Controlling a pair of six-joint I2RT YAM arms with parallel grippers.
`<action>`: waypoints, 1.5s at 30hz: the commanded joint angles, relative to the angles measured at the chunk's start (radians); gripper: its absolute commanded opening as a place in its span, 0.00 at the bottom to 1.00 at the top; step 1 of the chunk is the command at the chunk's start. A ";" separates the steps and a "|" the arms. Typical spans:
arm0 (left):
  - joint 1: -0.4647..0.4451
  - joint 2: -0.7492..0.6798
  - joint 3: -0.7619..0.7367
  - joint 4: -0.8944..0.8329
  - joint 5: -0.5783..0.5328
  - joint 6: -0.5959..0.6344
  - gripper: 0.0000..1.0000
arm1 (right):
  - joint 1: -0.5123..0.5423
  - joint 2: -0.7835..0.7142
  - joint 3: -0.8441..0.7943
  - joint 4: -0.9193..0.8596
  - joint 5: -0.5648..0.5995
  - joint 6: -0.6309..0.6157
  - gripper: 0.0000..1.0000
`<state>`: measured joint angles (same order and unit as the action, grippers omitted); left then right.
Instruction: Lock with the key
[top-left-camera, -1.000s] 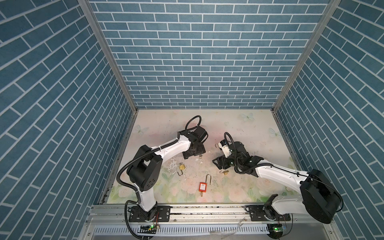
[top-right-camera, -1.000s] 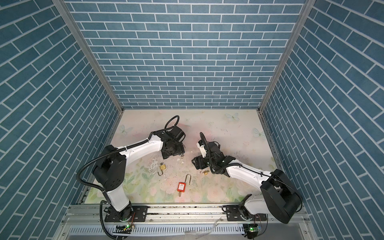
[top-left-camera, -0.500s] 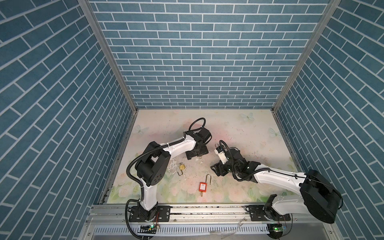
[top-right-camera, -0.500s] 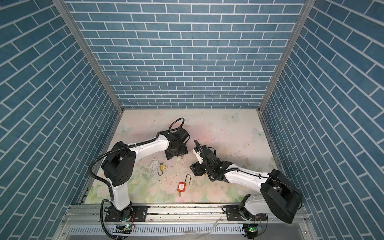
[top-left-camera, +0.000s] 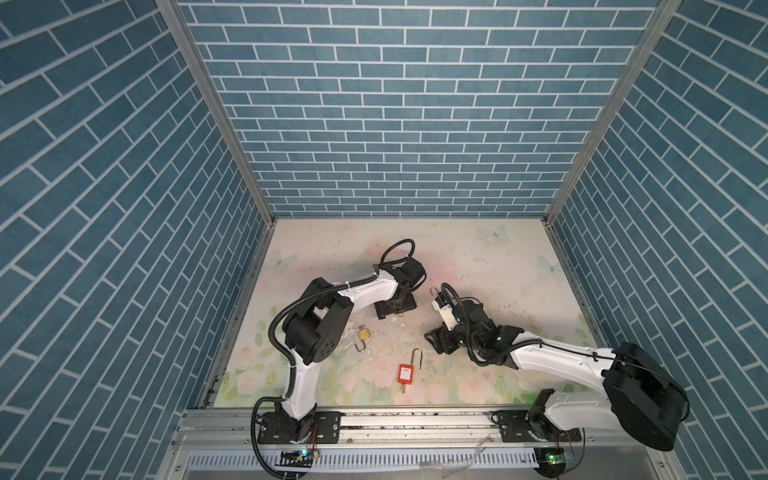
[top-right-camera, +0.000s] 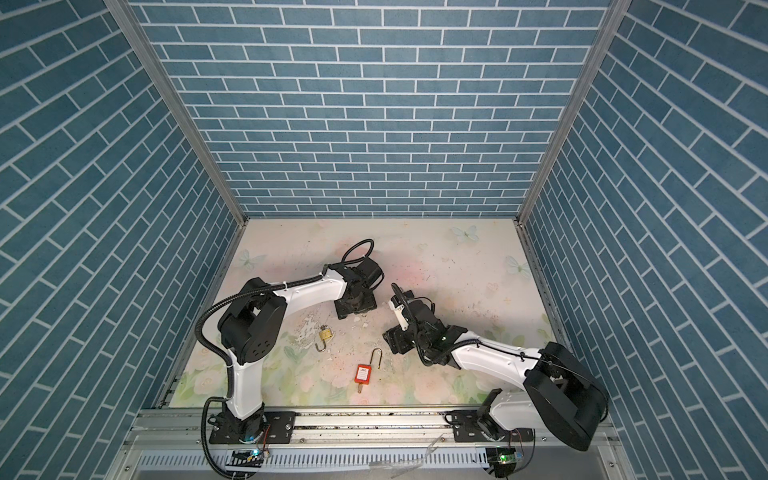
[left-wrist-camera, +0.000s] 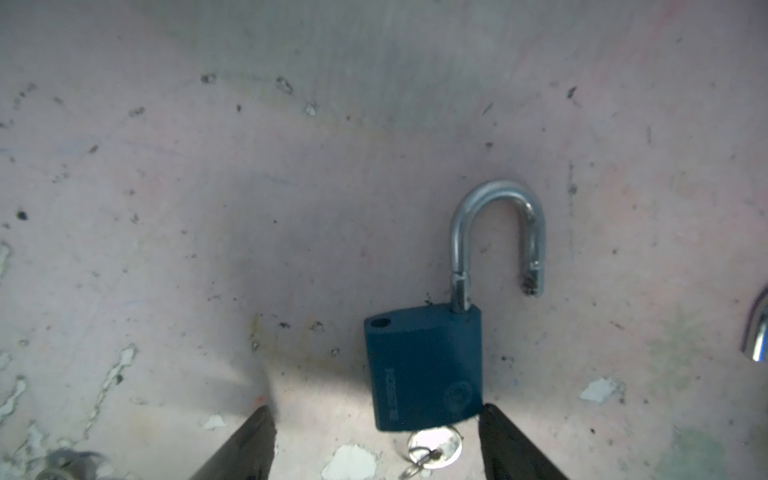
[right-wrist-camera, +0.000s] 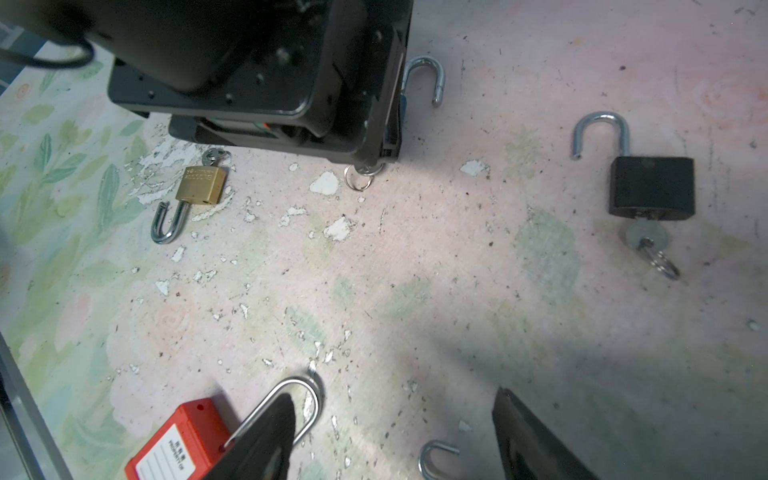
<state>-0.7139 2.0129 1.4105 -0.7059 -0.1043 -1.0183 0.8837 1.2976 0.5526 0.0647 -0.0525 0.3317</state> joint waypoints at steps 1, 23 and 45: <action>-0.014 0.035 0.043 -0.049 -0.055 -0.009 0.78 | 0.005 -0.009 -0.008 0.010 0.019 -0.021 0.76; -0.021 0.139 0.133 -0.113 -0.071 -0.044 0.60 | 0.005 -0.026 -0.023 0.011 0.037 -0.013 0.75; -0.020 -0.021 0.058 0.012 -0.211 0.127 0.06 | -0.020 -0.104 0.078 -0.099 0.113 0.030 0.74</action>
<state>-0.7319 2.0720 1.4822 -0.7250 -0.2146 -0.9649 0.8761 1.2396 0.5789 0.0051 0.0334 0.3420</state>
